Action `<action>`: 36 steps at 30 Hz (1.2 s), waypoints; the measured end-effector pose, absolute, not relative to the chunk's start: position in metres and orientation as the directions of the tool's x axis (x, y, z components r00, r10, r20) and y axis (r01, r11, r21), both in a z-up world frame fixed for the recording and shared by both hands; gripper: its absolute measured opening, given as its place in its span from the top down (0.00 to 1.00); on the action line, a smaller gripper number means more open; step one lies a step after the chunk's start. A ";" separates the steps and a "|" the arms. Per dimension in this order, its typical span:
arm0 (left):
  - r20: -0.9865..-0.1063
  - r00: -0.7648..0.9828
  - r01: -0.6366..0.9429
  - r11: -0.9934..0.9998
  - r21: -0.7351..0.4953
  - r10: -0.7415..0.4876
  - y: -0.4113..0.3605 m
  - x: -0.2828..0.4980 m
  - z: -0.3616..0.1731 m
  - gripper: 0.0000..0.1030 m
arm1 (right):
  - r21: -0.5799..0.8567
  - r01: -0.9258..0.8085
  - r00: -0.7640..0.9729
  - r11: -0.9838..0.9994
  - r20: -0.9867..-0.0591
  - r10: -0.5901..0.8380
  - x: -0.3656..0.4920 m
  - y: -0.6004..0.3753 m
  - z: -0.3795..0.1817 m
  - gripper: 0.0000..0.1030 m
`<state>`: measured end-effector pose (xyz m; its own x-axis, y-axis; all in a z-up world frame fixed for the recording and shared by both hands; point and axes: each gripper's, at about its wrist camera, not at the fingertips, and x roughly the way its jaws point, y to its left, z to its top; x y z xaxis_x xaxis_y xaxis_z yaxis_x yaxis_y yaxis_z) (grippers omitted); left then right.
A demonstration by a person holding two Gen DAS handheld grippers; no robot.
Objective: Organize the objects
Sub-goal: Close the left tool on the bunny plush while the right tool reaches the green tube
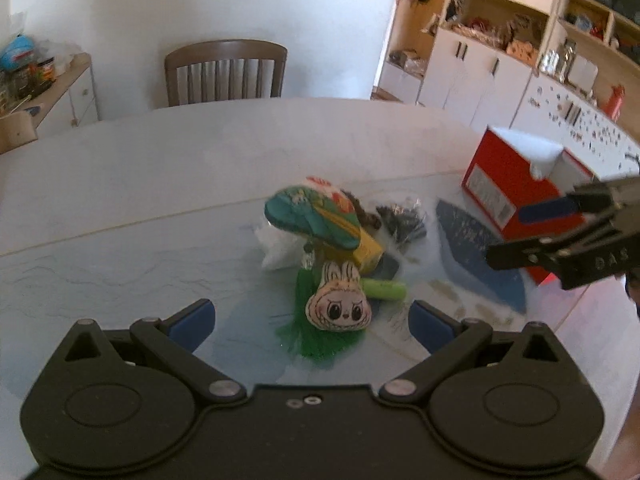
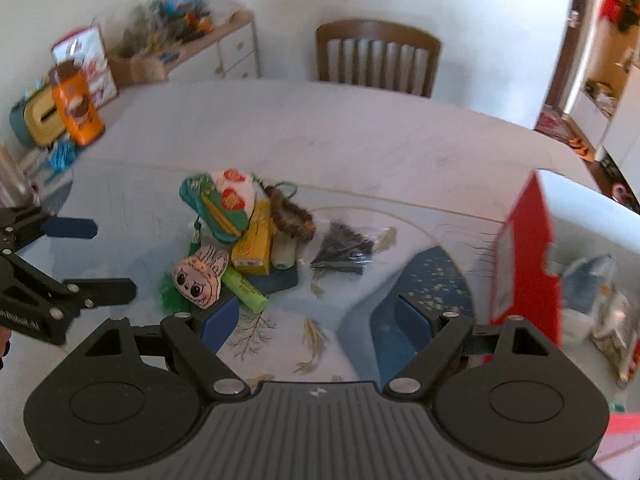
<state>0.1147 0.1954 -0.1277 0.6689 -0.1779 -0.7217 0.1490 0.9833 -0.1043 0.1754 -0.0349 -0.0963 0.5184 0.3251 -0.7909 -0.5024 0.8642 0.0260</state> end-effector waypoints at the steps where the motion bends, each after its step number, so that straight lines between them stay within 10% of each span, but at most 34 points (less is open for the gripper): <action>1: -0.724 0.668 0.153 0.984 -0.093 -0.172 0.193 0.116 -0.132 0.00 | 0.024 -0.512 0.506 0.859 -0.799 0.325 0.180 -0.030 -0.101 0.17; 11: -0.717 0.678 0.217 0.976 -0.012 -0.159 0.174 0.120 -0.160 0.11 | 0.046 -0.606 0.376 0.794 -0.863 0.337 0.210 0.003 -0.140 0.18; 36: -0.729 0.681 0.263 0.953 0.149 -0.074 0.145 0.129 -0.179 0.50 | 0.079 -0.680 0.293 0.729 -0.882 0.368 0.221 0.045 -0.162 0.65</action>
<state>0.1294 0.1445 -0.1789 0.6806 -0.0736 -0.7289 0.2628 0.9533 0.1491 0.2209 0.0445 -0.1624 0.2926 0.3684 -0.8824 -0.6802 0.7288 0.0787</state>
